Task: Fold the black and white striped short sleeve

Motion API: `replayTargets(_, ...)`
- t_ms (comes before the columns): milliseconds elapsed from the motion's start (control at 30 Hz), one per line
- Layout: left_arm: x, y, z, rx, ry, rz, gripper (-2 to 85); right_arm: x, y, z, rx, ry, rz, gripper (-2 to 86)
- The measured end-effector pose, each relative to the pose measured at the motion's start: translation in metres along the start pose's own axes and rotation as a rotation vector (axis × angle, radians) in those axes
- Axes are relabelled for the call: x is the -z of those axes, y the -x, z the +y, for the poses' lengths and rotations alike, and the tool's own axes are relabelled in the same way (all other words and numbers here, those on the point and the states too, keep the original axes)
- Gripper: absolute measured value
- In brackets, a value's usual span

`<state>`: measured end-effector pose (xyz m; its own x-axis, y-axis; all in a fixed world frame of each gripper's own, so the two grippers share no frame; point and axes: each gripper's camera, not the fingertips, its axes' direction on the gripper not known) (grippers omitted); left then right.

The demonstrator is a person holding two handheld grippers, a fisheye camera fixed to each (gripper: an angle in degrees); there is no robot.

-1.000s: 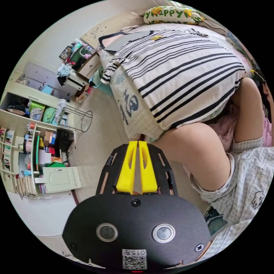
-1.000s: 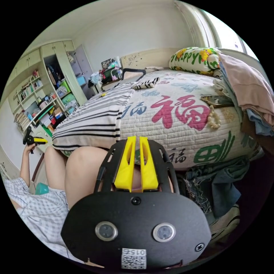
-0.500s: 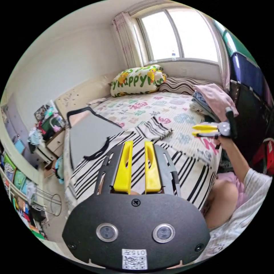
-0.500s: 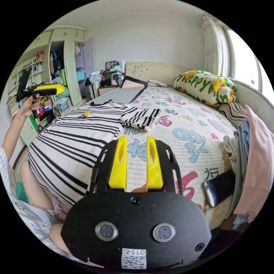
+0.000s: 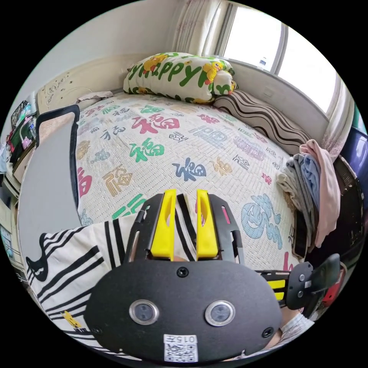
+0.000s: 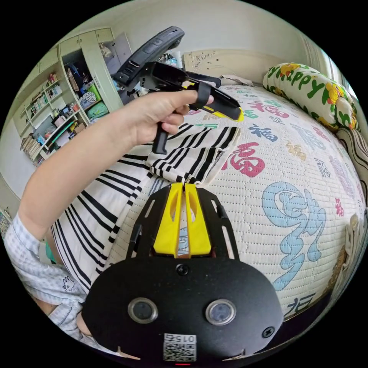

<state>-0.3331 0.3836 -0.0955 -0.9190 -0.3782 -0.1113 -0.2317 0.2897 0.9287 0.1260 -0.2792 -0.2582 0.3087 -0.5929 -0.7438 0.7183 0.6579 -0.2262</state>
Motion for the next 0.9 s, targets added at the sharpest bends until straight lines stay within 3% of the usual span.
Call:
replayTargets(167, -0.041, 0.008, 0.005, -0.021, 0.126, -0.003, 4.1, -0.006, 0.003, -0.011, 0.024, 0.012, 0.037, -0.3)
replayTargets(233, -0.036, 0.013, 0.014, -0.019, 0.088, -0.050, 2.2, -0.009, 0.012, -0.014, 0.049, 0.015, 0.100, -0.4)
replayTargets(500, 0.046, 0.074, 0.048, 0.066, -0.137, 0.065, 0.1, -0.007, 0.025, -0.020, 0.073, -0.057, 0.236, -0.7)
replayTargets(733, 0.196, 0.165, 0.149, 0.074, -0.415, 0.057, 0.0, 0.050, 0.049, -0.020, 0.213, -0.361, 0.017, -1.0)
replayTargets(900, 0.270, 0.252, 0.274, 0.192, -0.459, 0.078, -0.2, 0.028, 0.110, -0.040, 0.448, -0.230, -0.157, -0.8)
